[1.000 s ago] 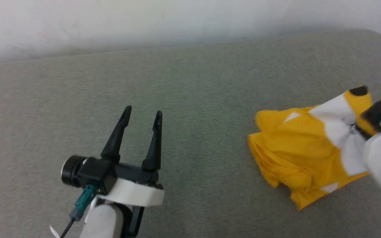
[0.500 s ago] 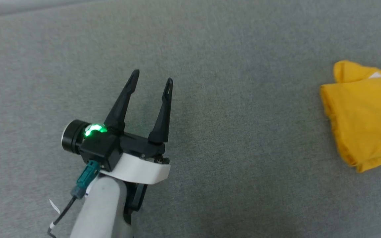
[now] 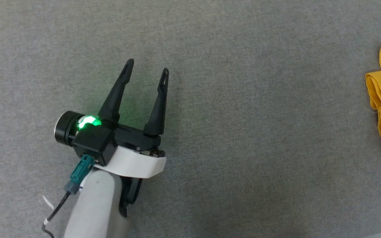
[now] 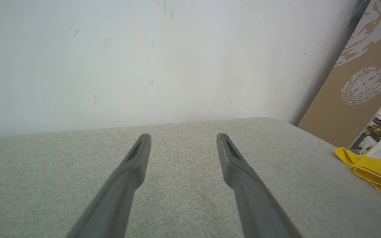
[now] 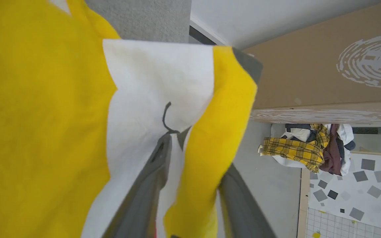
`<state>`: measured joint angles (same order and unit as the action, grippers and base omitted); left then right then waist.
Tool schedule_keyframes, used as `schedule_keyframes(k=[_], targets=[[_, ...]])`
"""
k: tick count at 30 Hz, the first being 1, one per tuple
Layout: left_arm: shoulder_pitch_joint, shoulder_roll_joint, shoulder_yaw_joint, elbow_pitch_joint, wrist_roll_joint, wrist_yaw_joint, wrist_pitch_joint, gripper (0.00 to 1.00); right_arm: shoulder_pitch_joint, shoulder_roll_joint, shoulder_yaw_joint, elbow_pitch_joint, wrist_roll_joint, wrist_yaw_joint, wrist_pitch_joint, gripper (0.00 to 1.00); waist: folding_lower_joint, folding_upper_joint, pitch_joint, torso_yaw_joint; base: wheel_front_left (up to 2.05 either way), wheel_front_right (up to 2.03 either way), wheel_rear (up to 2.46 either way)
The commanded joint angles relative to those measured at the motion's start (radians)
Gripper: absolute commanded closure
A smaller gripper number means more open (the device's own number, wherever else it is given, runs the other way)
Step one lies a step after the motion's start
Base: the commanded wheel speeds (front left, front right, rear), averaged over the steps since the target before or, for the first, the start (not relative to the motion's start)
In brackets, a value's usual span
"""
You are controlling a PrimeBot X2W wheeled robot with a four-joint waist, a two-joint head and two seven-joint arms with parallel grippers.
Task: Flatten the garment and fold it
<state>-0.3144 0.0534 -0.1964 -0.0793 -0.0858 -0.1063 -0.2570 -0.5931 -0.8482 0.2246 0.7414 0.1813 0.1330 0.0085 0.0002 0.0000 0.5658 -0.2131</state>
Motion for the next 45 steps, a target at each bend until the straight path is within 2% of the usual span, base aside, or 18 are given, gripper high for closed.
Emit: schedule_keyframes(k=[1, 10, 17, 24, 27, 30, 39, 45], targets=[[-0.008, 0.004, 0.004, -0.001, 0.01, -0.008, -0.005, 0.0, -0.018, 0.009, -0.006, 0.005, -0.007, -0.002, -0.009, 0.0, -0.0002, 0.0, -0.017, 0.005, 0.0, 0.0, 0.0], [0.074, 0.0, 0.056, 0.011, -0.023, -0.002, -0.005, 0.0, -0.08, 0.068, 0.009, -0.014, -0.042, -0.002, -0.05, 0.0, -0.0002, 0.0, -0.198, 0.0, 0.0, 0.0, 0.0], [0.161, -0.002, 0.121, 0.031, -0.061, 0.013, -0.005, 0.0, -0.083, 0.145, -0.017, -0.134, 0.068, -0.002, -0.125, 0.0, -0.0002, 0.0, -0.339, 0.024, 0.0, 0.0, 0.0], [0.233, -0.003, 0.182, 0.064, -0.065, 0.059, -0.005, 0.0, 0.035, 0.244, -0.058, -0.304, 0.114, -0.002, -0.185, 0.0, -0.0002, 0.0, -0.431, 0.074, 0.0, 0.0, 0.0], [0.258, -0.003, 0.187, 0.065, -0.047, 0.07, -0.005, 0.0, 0.107, 0.318, -0.127, -0.377, 0.126, -0.002, -0.207, 0.0, -0.0002, 0.0, -0.458, 0.098, 0.0, 0.0, 0.0], [0.288, -0.002, 0.191, 0.06, -0.031, 0.081, -0.005, 0.0, 0.191, 0.422, -0.193, -0.45, 0.134, -0.002, -0.22, 0.0, -0.0002, 0.0, -0.479, 0.119, 0.0, 0.0, 0.0], [0.372, -0.003, 0.165, 0.071, -0.005, 0.086, -0.005, 0.0, 0.455, 0.694, -0.298, -0.614, 0.04, -0.002, -0.245, 0.0, -0.0002, 0.0, -0.522, 0.18, 0.0, 0.0, 0.0], [0.388, -0.003, 0.143, 0.087, 0.009, 0.098, -0.005, 0.0, 0.583, 0.779, -0.305, -0.683, -0.021, -0.002, -0.255, 0.0, -0.0002, 0.0, -0.53, 0.207, 0.0, 0.0, 0.0]])
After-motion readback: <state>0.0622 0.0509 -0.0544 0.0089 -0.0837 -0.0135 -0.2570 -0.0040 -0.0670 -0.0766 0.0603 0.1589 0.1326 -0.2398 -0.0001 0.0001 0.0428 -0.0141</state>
